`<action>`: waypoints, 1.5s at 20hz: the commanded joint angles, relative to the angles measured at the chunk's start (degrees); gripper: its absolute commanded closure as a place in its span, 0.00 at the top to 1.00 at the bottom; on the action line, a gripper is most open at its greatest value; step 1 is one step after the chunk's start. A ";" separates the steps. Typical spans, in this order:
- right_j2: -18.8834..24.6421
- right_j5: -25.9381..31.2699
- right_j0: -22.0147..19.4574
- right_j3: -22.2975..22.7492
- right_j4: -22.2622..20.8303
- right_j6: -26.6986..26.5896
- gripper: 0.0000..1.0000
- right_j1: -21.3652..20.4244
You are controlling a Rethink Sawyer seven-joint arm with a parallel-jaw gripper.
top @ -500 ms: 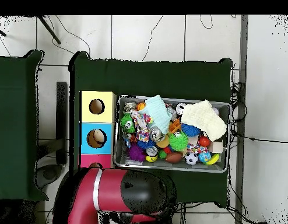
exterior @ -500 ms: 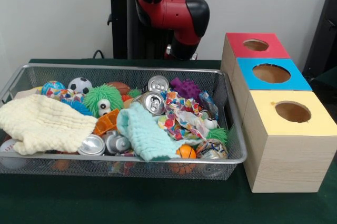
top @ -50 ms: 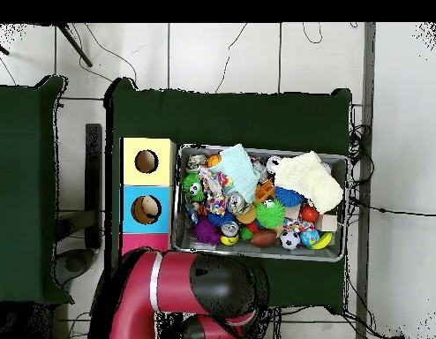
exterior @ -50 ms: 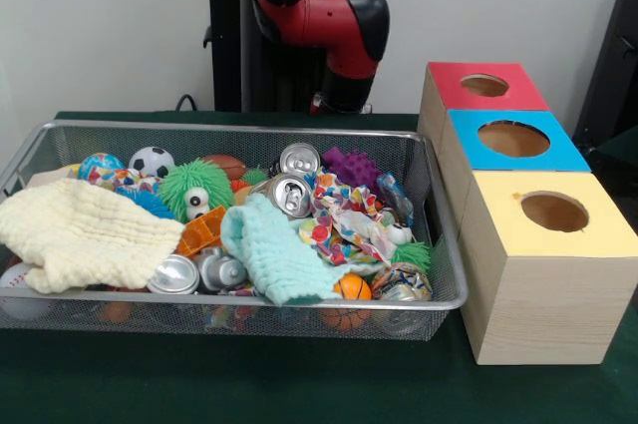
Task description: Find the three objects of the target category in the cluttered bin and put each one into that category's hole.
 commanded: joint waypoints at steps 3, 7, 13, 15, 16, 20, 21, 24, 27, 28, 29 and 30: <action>2.34 -4.86 -5.54 -10.71 1.62 11.83 1.00 12.50; 2.95 -4.35 -6.87 -14.87 2.19 10.50 1.00 15.80; 3.87 -3.16 -9.47 -21.30 1.28 9.65 1.00 20.54; 4.20 -3.09 -10.45 -23.22 0.39 9.69 1.00 21.85; 4.31 -3.04 -10.71 -23.94 0.33 9.66 1.00 22.39; 4.85 -2.61 -11.82 -25.74 0.37 8.73 1.00 23.82; 5.07 -2.65 -12.32 -26.31 0.21 8.54 1.00 24.30; 5.76 -2.71 -14.09 -28.50 -0.67 7.60 1.00 25.84; 6.35 -2.93 -15.49 -29.12 -0.48 6.17 1.00 26.66; 6.50 -3.37 -15.86 -28.90 0.12 5.40 1.00 26.80; 6.74 -3.54 -16.52 -28.67 0.59 4.24 1.00 26.89; 6.80 -3.64 -16.72 -28.55 0.85 3.78 1.00 26.90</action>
